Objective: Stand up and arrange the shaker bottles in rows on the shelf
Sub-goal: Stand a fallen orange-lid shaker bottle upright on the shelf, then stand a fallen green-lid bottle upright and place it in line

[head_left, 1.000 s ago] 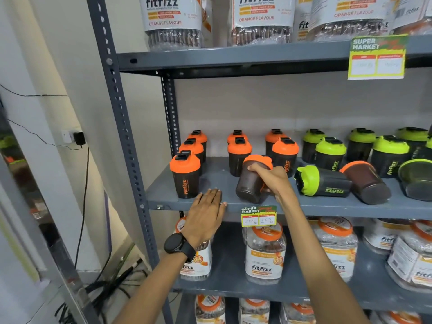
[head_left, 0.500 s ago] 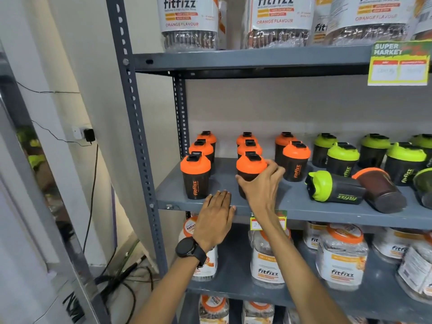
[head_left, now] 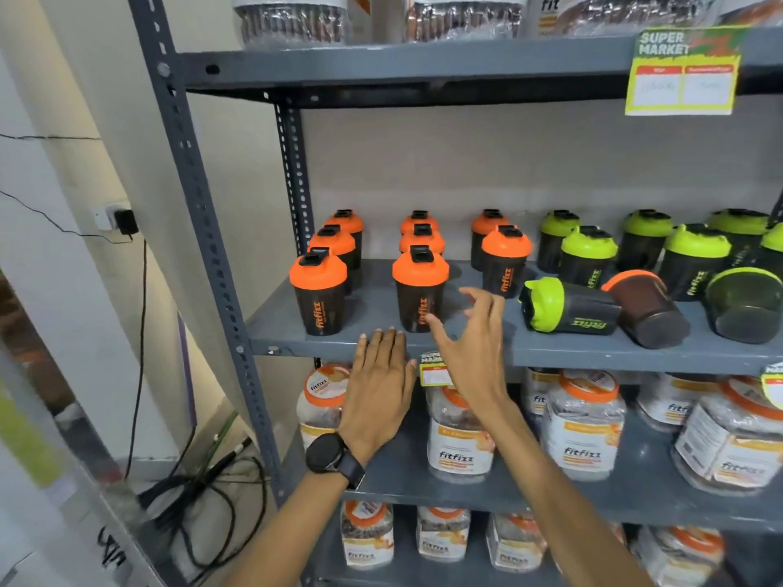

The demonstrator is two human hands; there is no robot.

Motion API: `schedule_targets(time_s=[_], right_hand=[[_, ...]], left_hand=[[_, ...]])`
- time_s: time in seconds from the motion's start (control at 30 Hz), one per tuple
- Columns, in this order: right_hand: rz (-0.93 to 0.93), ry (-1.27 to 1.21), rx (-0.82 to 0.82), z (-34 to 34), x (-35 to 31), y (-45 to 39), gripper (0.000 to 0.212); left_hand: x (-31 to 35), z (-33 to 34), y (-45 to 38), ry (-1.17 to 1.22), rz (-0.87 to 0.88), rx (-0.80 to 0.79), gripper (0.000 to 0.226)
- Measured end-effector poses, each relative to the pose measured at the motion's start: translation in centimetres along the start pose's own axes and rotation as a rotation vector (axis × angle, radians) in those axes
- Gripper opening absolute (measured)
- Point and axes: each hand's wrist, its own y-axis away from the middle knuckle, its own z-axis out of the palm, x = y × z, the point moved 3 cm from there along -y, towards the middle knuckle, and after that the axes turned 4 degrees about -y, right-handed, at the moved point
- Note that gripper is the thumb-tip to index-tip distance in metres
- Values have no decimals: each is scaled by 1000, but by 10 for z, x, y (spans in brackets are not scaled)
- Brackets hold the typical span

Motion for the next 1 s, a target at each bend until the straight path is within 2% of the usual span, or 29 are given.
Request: schedule_targets(time_s=[0.1,0.2,0.37,0.53,0.63,0.77,0.9,1.0], right_hand=[[-73,82,-41,-47,16,-1,43],[-116,197,-68,-96,36,-14,41],[-212,523,-213,-149,67,-57,63],[-341,909,-550,-139,70,-98,91],[-406,1002,-634,-125,72,-101,91],[-394,1025,-661,-114,78,-100,87],[-459,988,-609,-113,81,-101,86],[-434,829,-565,-123,86,-105,91]], left_hand=[[34,0,2,6,12,12,56],[75,0,-5,38,38,7,55],[143,8,-35,29,73,-22,56],[174,16,-62,-6,13,-48,55],[174,19,-65,-12,-27,-76,59],[175,16,-66,-17,-28,-90,65],[176,17,-66,-12,-27,-80,63],[175,19,-66,-4,-17,-76,64]])
